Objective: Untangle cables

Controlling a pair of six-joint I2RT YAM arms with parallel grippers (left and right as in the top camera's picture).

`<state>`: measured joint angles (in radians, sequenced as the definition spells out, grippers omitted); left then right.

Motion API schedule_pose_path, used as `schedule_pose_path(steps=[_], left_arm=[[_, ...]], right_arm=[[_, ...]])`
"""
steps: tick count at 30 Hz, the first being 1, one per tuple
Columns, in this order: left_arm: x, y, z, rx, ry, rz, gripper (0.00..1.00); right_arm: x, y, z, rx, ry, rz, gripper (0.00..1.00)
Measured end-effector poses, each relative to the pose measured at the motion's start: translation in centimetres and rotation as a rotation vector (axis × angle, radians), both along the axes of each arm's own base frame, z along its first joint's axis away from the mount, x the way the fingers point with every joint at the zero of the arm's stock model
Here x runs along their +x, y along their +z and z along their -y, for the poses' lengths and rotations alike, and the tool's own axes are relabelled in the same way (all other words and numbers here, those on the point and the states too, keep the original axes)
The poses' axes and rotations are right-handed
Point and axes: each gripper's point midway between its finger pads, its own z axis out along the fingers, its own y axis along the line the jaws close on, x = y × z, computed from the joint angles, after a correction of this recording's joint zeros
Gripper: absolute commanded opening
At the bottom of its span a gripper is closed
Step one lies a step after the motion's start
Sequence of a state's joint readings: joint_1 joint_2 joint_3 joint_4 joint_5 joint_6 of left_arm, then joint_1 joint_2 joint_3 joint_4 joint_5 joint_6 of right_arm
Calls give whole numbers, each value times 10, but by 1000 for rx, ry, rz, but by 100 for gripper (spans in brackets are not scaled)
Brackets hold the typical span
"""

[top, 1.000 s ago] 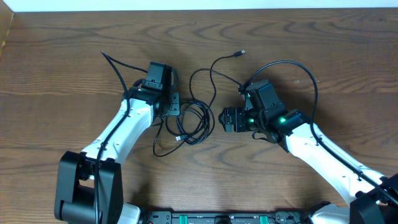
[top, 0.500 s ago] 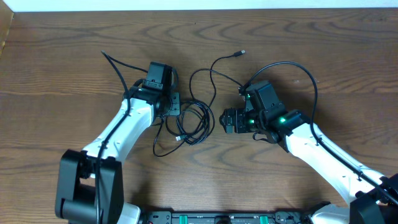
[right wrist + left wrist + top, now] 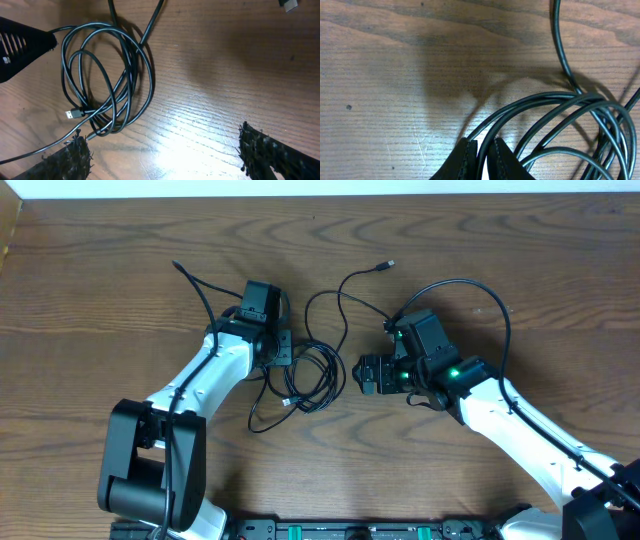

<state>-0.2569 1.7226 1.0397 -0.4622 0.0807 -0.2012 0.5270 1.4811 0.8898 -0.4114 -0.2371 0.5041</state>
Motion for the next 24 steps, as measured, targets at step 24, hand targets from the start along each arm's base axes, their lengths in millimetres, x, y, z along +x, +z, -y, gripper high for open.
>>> schedule_pose_path(steps=[24], left_arm=[[5, 47, 6, -65, 3, 118, 8]], right_arm=[[2, 0, 1, -5, -5, 8, 94]])
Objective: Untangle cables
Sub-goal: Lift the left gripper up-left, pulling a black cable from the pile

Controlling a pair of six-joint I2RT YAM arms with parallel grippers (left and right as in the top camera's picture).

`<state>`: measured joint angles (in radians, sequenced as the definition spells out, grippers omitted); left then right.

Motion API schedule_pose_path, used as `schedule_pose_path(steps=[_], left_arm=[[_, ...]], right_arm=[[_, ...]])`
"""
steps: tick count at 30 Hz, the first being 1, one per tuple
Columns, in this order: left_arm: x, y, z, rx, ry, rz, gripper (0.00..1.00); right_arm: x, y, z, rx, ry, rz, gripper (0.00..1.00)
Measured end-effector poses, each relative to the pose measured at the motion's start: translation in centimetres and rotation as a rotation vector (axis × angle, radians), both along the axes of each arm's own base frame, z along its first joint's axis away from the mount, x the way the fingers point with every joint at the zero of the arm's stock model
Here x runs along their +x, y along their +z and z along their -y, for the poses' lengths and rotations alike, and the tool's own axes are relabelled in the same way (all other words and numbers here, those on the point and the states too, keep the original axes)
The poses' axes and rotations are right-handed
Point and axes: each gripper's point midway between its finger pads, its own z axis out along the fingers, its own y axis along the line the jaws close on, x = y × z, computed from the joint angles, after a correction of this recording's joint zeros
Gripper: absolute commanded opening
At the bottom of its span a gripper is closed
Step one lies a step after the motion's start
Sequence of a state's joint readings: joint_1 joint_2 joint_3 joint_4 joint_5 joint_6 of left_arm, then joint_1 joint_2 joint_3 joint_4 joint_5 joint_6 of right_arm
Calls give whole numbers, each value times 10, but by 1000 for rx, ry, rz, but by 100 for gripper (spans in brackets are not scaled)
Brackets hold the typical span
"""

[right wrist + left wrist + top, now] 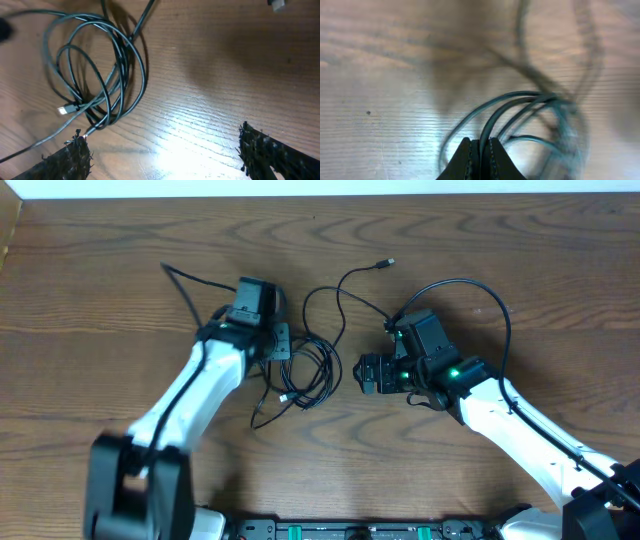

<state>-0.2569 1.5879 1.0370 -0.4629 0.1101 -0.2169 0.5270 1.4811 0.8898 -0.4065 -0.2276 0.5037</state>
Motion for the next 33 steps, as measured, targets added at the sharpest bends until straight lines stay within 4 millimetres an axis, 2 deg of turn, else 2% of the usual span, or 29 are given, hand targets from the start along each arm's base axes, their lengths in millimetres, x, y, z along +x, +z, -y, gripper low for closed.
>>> schedule_pose_path(steps=[3, 9, 14, 17, 20, 25, 29, 33], left_arm=[[-3, 48, 12, -95, -34, 110, 7], [-19, 111, 30, -246, -100, 242, 8], [-36, 145, 48, -381, -169, 289, 8], [-39, 164, 61, -470, -207, 318, 8], [-43, 186, 77, -586, -266, 349, 8], [-52, 212, 95, -741, -341, 352, 8], [-61, 235, 108, -853, -416, 361, 8], [-73, 264, 119, -969, -534, 396, 8]], right_arm=[[3, 2, -2, 8, -1, 14, 94], [11, 9, -7, 33, -1, 55, 94], [15, 17, -15, 81, 18, 78, 97], [16, 22, -22, 113, 35, 92, 98], [17, 26, -27, 134, 48, 109, 98], [20, 31, -37, 161, 70, 139, 95], [27, 18, -39, 148, 61, 134, 89], [36, -13, -31, 80, -13, 89, 77]])
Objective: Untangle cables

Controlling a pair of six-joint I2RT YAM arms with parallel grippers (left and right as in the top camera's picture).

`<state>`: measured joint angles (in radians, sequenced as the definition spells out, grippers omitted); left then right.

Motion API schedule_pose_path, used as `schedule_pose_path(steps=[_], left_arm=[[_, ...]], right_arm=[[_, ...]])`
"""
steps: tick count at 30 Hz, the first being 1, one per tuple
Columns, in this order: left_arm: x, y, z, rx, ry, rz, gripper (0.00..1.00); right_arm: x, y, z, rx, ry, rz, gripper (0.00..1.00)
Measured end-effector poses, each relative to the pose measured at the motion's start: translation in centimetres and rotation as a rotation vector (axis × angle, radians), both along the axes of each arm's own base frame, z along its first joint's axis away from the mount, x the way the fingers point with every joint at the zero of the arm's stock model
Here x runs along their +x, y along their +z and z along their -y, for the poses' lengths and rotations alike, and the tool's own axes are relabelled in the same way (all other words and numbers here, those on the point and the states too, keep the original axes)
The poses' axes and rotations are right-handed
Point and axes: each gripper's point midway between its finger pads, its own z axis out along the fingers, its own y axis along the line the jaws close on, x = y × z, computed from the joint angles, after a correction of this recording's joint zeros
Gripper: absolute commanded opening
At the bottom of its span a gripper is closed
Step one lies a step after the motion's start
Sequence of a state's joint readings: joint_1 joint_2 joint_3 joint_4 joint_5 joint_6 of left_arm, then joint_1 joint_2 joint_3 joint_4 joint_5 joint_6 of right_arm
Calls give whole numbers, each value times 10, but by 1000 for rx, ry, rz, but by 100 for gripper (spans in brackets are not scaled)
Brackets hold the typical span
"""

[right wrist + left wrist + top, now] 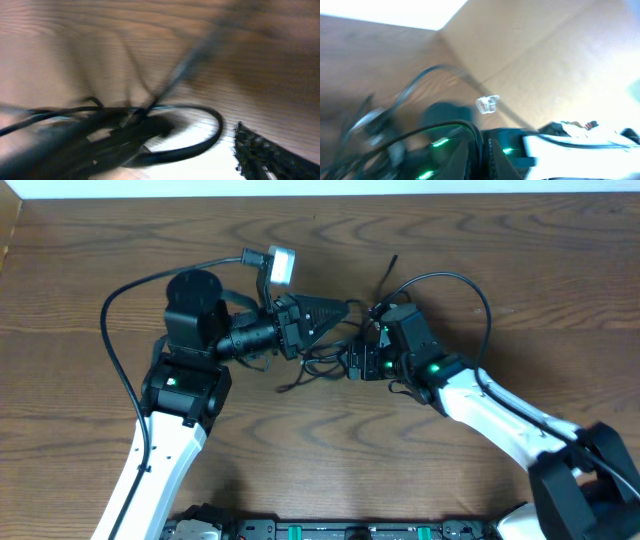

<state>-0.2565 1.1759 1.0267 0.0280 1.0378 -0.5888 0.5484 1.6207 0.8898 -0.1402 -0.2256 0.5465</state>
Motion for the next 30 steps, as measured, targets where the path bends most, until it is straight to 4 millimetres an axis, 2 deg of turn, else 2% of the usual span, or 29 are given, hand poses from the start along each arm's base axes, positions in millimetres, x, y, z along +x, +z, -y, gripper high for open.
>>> schedule_pose_path(steps=[3, 5, 9, 13, 14, 15, 18, 21, 23, 26, 30], left_arm=[[-13, 29, 6, -77, -96, 89, 8], [-23, 47, 6, -118, -151, 145, 8], [-34, 72, -6, -158, -213, 236, 8], [-25, 75, -31, -155, -167, 214, 8], [-20, 74, -39, -153, -142, 205, 8], [-15, 74, -47, -152, -114, 195, 8], [-2, 73, -72, -146, -37, 183, 7], [6, 73, -89, -144, 18, 174, 8], [9, 71, -94, -145, 36, 158, 8], [10, 68, -95, -148, 40, 125, 8], [11, 63, -95, -152, 43, 80, 8]], right_arm=[[5, -24, 16, -76, -89, -38, 70], [8, -34, 28, -118, -141, -57, 68], [18, -44, 70, -205, -274, -79, 67], [23, -48, 132, -279, -431, -139, 65], [24, -48, 137, -283, -445, -142, 65], [26, -45, 163, -297, -512, -154, 65], [23, -33, 210, -304, -634, -181, 65], [21, -18, 242, -267, -719, -181, 69], [23, -8, 246, -207, -709, -173, 77], [29, 3, 223, -80, -576, -149, 81], [32, 29, 152, 126, -217, -64, 83]])
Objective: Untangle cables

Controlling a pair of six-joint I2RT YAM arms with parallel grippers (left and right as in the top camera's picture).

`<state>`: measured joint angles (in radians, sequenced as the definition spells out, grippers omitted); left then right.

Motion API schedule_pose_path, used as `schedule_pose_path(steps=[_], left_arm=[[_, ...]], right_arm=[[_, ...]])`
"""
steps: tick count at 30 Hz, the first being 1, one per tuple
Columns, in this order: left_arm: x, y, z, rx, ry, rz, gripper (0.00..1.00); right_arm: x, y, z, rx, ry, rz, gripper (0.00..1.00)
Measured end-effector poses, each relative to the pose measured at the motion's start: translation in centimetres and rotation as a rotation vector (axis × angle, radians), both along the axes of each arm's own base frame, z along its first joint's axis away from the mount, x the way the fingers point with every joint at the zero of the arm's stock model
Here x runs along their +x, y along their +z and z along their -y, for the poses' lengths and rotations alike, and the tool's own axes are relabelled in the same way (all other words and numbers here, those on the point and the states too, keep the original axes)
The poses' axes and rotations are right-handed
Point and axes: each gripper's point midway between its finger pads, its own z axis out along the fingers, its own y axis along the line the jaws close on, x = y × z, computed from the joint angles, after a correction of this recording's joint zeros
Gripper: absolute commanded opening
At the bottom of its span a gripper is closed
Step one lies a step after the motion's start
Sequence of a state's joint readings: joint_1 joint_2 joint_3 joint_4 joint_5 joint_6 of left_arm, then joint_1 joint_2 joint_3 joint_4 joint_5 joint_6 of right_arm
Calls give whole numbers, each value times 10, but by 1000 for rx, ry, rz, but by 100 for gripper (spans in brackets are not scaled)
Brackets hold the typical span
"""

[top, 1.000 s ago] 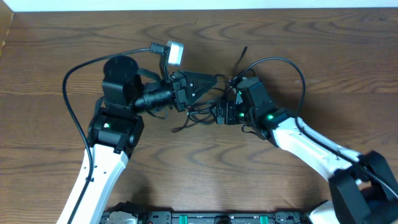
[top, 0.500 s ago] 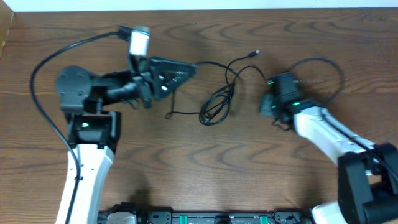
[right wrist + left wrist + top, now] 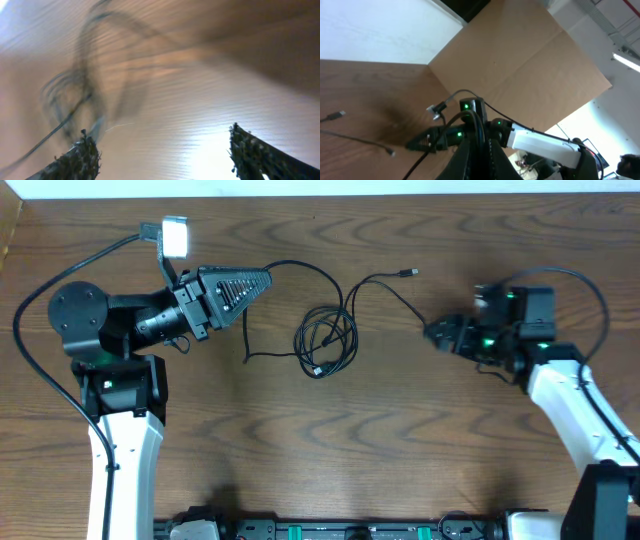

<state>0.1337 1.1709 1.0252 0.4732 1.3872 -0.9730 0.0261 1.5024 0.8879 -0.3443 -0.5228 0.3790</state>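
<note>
A black cable bundle lies as a small loose coil mid-table. One strand runs up and left from it to my left gripper, which is raised, points right and is shut on that strand. The left gripper shows its fingers pressed together on the cable. A plug end lies to the coil's upper right, and a loose tail to its left. My right gripper is open to the right of the coil. In the blurred right wrist view the right gripper holds nothing, and the coil is at the left.
The wooden table ends at a white strip along the far edge. A brown cardboard wall stands behind the right arm in the left wrist view. The right arm's own wiring loops over its wrist.
The left gripper, then over the table's middle right next to the right gripper, is now back at the left with a strand. The right gripper has moved right, away from the coil, which lies looser.
At first the left gripper sat low, shut on the coil's left side, with the right gripper open beside the coil's right. Then the left arm was raised over the bundle with the right gripper against it. Now the grippers are apart and a strand stretches out.
</note>
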Motion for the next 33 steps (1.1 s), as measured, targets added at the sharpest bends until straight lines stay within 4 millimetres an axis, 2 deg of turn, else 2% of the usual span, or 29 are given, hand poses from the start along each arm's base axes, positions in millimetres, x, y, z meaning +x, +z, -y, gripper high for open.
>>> schedule_pose_path(steps=[4, 6, 8, 12, 18, 22, 23, 26, 27, 30, 33], left_arm=[[0, -1, 0, -1, 0, -4, 8], [0, -1, 0, -1, 0, -5, 8], [0, 0, 0, -1, 0, -4, 7], [0, -1, 0, -1, 0, -5, 8], [0, -1, 0, 0, -1, -5, 8], [0, -1, 0, 0, -2, -6, 8], [0, -1, 0, 0, -2, -5, 8], [0, -1, 0, 0, -2, -6, 8], [0, -1, 0, 0, -3, -5, 7], [0, -1, 0, 0, -2, -5, 8], [0, -1, 0, 0, -2, -5, 8]], right_arm=[[-16, 8, -68, 92, 289, 81, 82], [-24, 6, -97, 115, 394, 106, 75], [-30, 1, -124, 116, 480, 137, 72], [-37, -22, -156, 41, 508, 128, 73], [-20, -50, -177, 21, 391, 109, 69], [-9, -63, -199, 61, 361, 149, 61], [-8, -67, -205, 71, 360, 154, 56], [-9, -79, -216, 92, 356, 149, 9], [-9, -80, -218, 97, 352, 146, 1], [-8, -85, -213, 94, 330, 121, 2], [-6, -91, -195, 65, 295, 67, 2]])
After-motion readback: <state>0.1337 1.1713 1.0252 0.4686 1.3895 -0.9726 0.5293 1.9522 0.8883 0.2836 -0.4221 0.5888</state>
